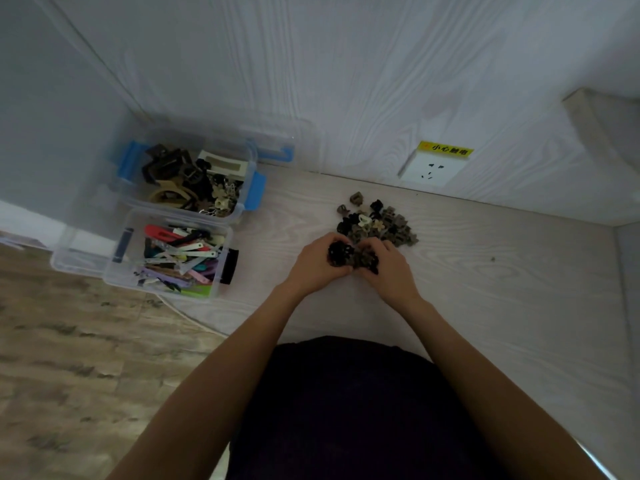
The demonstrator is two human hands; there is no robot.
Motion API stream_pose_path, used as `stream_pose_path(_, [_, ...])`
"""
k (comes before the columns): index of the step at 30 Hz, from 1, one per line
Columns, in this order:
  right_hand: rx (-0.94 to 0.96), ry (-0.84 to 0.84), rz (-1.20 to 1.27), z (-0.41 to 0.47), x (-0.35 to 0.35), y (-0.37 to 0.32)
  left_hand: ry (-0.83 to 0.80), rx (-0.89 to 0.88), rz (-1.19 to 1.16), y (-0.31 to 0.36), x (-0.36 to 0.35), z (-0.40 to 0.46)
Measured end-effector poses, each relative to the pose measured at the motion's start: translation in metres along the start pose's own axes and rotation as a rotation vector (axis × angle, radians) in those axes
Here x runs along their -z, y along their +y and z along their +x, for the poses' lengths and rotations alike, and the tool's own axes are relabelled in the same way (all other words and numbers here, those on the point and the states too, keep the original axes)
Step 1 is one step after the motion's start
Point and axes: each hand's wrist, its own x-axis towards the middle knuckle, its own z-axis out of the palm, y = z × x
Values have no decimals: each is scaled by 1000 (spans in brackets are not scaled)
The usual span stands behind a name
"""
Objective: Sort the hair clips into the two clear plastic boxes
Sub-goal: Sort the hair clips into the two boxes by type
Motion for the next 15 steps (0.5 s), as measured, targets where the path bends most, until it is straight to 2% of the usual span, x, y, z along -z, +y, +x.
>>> stream_pose_path(5, [111,85,130,2,26,-26,41,-89,-188,19,29,-12])
stream_pose_path(9, [264,98,182,22,42,-84,212,-138,-280,31,78,-29])
stream_pose_path(12, [362,31,258,51,34,-133,381,-168,-219,26,126,-37])
stream_pose_path(15, [426,-60,221,84,16,-178,496,-123,-100,10,171,-40])
